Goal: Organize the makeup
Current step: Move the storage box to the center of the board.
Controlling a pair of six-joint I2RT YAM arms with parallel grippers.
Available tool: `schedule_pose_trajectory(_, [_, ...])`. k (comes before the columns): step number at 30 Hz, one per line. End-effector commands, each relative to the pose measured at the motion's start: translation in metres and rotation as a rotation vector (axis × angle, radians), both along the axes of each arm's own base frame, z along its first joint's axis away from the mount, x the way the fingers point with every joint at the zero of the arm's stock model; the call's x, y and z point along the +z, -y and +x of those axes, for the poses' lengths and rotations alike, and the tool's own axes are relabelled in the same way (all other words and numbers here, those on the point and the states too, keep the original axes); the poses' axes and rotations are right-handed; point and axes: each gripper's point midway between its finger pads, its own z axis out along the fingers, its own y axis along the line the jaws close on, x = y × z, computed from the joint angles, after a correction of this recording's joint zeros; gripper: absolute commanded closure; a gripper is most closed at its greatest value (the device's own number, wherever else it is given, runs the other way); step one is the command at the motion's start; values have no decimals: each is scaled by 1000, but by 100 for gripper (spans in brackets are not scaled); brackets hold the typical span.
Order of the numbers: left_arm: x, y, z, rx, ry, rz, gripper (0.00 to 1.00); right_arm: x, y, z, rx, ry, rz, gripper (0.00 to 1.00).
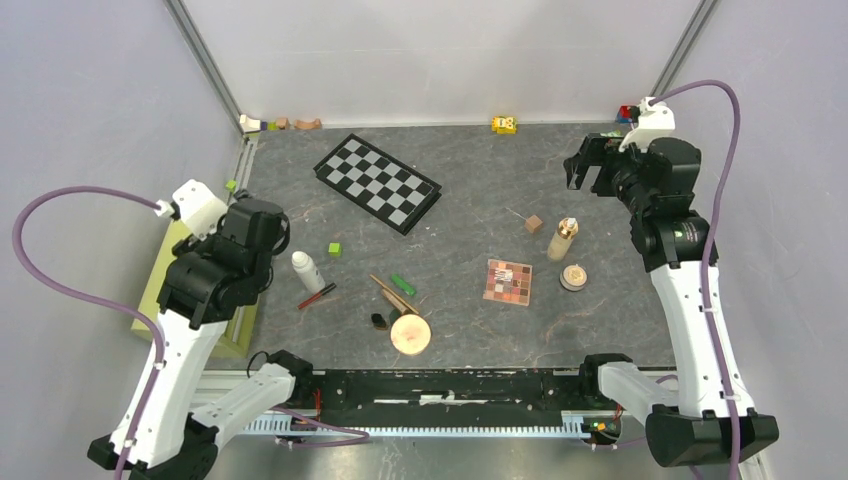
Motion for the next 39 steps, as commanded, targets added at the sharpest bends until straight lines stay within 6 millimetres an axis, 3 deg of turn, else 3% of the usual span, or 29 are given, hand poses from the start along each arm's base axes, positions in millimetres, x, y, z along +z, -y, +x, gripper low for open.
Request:
schedule_pose_trajectory(1, [-27, -24, -37, 192, -48, -46, 0, 0, -11, 7, 48, 12, 42, 3])
schedule_pose_trajectory(6, [-20, -47, -58, 291, 5, -48, 0, -6, -18, 10, 83, -7, 59, 2])
schedule_pose_trajectory(9, [-10, -52, -60, 301, 49, -47, 0, -9, -22, 9, 99, -13, 74, 3])
schedule_pose_trajectory(16, [-15, -47, -33, 283, -6, -40, 0, -17, -33, 6, 152, -23, 108, 3])
schedule_pose_trajectory(25, [-33, -79, -7, 340, -67, -113, 0, -20, -46, 0, 194, -24, 128, 3])
schedule_pose_trajectory(29, [-40, -97, -10, 391, -69, -151, 0, -20, -54, -3, 222, -21, 139, 3])
schedule_pose_trajectory(34, [-50, -119, -31, 497, -100, -180, 0, -19, -61, -6, 248, -20, 143, 3])
schedule_pose_trajectory(39, [-51, -134, -49, 594, -83, -154, 0, -20, -86, -13, 320, -43, 141, 3])
